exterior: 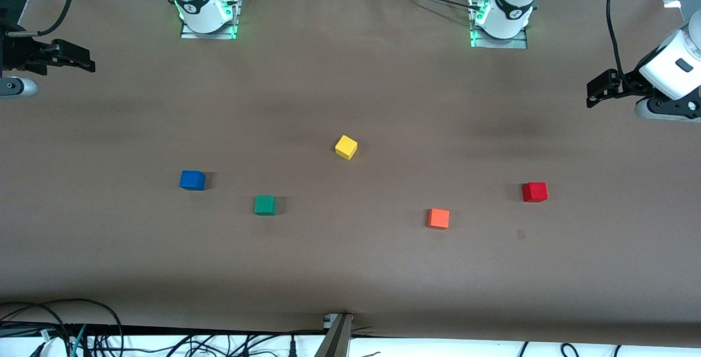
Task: Pass red block to right arm, stack on blue
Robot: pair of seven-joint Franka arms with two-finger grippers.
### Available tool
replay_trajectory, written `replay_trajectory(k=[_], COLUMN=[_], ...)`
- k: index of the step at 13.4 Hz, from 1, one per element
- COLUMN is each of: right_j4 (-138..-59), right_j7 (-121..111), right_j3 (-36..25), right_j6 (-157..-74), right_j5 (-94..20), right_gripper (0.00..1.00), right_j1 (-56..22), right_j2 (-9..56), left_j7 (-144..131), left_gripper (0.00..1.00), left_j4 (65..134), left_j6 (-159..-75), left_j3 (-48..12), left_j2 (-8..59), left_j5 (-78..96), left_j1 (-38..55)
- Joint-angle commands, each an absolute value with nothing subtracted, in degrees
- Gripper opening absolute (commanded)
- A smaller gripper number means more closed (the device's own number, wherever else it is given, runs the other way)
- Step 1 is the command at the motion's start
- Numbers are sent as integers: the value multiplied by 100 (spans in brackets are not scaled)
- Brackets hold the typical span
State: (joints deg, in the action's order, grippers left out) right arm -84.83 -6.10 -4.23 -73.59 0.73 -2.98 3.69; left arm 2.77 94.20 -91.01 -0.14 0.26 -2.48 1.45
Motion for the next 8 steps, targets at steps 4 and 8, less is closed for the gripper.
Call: replay_trajectory(k=[4, 8], right_j4=[-8481, -8481], right_j7=[-606, -606], right_j3=[-422, -422], right_j6=[-7365, -7365], right_j5=[-35, -26], right_gripper=[100, 100], right_j1=[-255, -255], right_j2=[352, 352], left_j7=[79, 88], left_gripper=[100, 100], left_j4=[9369, 9360], left_j6=[-8965, -8886], left_j3=[-44, -88], left_j2=[9, 26], left_j5=[-396, -448], left_j1=[132, 193])
